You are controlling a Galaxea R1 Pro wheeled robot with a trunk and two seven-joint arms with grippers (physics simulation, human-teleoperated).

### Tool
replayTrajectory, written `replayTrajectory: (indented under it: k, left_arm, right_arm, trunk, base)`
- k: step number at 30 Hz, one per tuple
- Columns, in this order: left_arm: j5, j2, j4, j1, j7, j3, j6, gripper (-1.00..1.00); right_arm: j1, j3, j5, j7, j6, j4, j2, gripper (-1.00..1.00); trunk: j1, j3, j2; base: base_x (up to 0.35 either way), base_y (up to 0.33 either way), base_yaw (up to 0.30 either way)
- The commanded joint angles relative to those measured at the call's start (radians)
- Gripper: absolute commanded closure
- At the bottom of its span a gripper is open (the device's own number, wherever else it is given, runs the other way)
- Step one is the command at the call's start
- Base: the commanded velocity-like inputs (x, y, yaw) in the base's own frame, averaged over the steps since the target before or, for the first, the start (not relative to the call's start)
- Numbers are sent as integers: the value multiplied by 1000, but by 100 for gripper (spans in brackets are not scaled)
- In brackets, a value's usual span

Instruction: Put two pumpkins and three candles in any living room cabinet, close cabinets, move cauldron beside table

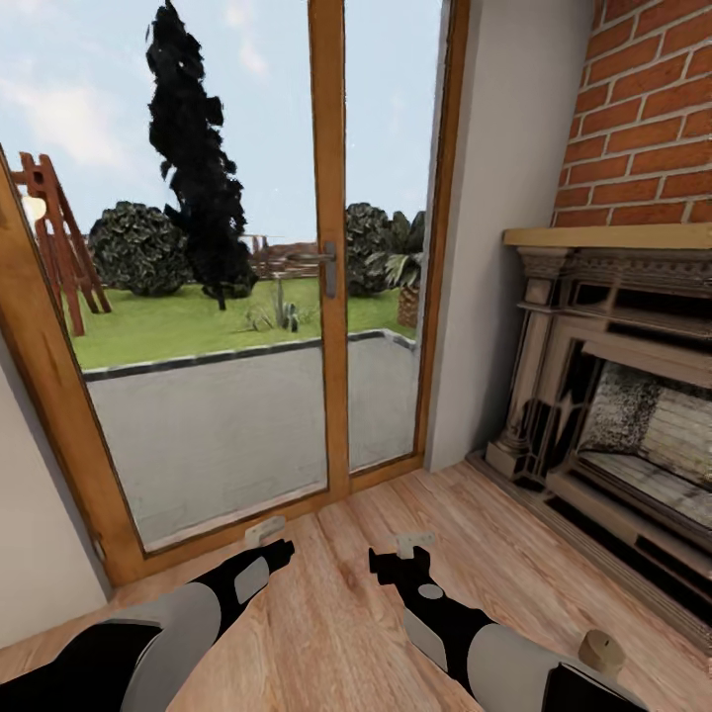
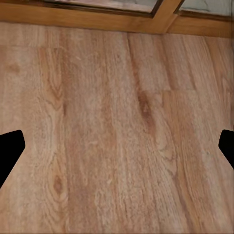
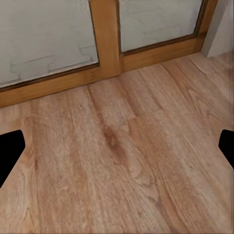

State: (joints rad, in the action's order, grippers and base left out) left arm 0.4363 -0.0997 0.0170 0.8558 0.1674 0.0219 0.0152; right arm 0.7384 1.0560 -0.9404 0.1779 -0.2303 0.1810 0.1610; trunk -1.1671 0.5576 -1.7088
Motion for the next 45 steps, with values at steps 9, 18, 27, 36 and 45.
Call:
replayTrajectory:
  k: [9, 18, 27, 36, 45]
  left_arm:
    - [5, 0, 1, 0, 4, 3, 2, -100]
    - [5, 0, 1, 0, 4, 3, 2, -100]
    - [5, 0, 1, 0, 4, 3, 2, -100]
    - [5, 0, 1, 0, 4, 3, 2, -100]
    - [5, 0, 1, 0, 4, 3, 2, -100]
  right_arm:
    - [1, 9, -8, 5, -3, 0, 1, -100]
    - [1, 9, -8, 5, -3, 0, 1, -100]
    - [1, 9, -8, 5, -3, 0, 1, -100]
    - [1, 9, -8, 5, -3, 0, 1, -100]
    - [1, 9, -9, 5, -3, 0, 1, -100]
  trunk:
    - [0, -3, -1]
    - [0, 3, -1]
    - [0, 14, -1]
    - [0, 27, -1]
    - [0, 39, -1]
  base:
    - [0, 103, -250]
    - [0, 12, -239]
    - [0, 1, -179]
    - [0, 0, -169]
    - [0, 0, -168]
